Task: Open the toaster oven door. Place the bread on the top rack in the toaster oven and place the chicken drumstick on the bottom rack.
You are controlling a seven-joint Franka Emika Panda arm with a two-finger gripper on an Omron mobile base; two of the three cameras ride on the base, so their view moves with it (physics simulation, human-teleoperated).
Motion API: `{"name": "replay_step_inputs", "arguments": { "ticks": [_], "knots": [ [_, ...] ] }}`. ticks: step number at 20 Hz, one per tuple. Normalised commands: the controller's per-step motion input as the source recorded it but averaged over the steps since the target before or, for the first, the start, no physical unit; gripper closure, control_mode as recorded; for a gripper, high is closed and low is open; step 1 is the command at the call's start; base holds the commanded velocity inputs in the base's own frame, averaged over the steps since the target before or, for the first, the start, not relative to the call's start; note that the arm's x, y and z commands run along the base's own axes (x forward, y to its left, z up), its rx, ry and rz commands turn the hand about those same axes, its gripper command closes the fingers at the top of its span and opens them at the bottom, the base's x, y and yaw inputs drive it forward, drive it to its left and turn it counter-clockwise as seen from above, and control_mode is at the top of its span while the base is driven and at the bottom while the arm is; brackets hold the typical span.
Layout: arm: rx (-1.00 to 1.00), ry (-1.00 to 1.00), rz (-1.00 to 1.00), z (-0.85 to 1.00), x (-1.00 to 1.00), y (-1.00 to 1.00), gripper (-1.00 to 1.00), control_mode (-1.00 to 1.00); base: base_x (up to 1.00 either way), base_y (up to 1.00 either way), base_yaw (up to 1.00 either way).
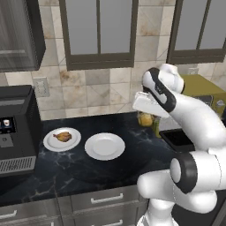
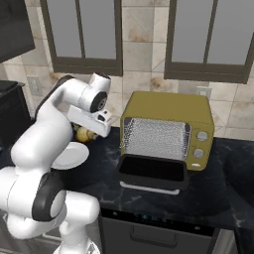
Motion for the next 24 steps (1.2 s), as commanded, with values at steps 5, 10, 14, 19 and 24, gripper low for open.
{"name": "replay_step_inputs", "arguments": {
  "ticks": [5, 10, 14, 19, 24],
  "knots": [
    [-0.19, 0.0, 0.0, 0.19, -0.35, -1.0, 1.0, -1.0, 0.0, 0.0, 0.0],
    [-0.19, -0.01, 0.0, 0.07, -0.33, -1.0, 1.0, -1.0, 0.0, 0.0, 0.0],
    [-0.15, -0.01, 0.0, 0.08, 0.0, -0.94, 1.0, -1.0, 0.0, 0.0, 0.0],
    [-0.09, -0.08, 0.0, 0.0, 0.32, -0.6, 1.0, -1.0, 0.0, 0.0, 0.0],
    [-0.01, -0.23, 0.05, -0.06, 0.36, -0.29, 1.0, -1.0, 0.0, 0.0, 0.0]
  ]
}}
